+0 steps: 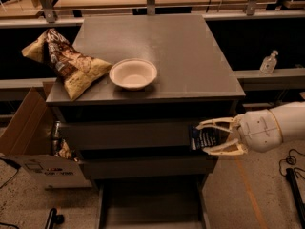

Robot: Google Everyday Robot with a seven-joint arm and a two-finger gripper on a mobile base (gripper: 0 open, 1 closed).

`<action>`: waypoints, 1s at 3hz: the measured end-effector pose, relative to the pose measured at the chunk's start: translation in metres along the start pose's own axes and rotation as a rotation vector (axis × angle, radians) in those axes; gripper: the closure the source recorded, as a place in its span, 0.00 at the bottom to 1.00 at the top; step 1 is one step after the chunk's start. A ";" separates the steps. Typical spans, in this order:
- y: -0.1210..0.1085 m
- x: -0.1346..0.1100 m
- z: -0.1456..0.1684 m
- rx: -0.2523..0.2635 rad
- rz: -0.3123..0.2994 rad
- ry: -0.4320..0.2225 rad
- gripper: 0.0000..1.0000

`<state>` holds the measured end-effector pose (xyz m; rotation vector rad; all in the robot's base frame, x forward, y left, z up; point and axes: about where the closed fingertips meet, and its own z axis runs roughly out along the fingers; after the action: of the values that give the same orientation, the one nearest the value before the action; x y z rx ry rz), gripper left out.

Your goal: Pick rxbar blueberry from bottom drawer and place on counter

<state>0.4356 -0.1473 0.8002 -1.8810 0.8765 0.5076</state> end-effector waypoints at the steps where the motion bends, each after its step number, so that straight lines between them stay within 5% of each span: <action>1: -0.051 -0.011 -0.023 -0.033 0.009 0.138 1.00; 3: -0.144 0.021 -0.051 -0.095 0.163 0.387 1.00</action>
Offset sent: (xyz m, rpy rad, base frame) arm 0.1445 -0.0078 0.1262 -0.4475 0.0649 -0.2748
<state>0.5568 -0.1605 0.8950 -2.0414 1.2865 0.2878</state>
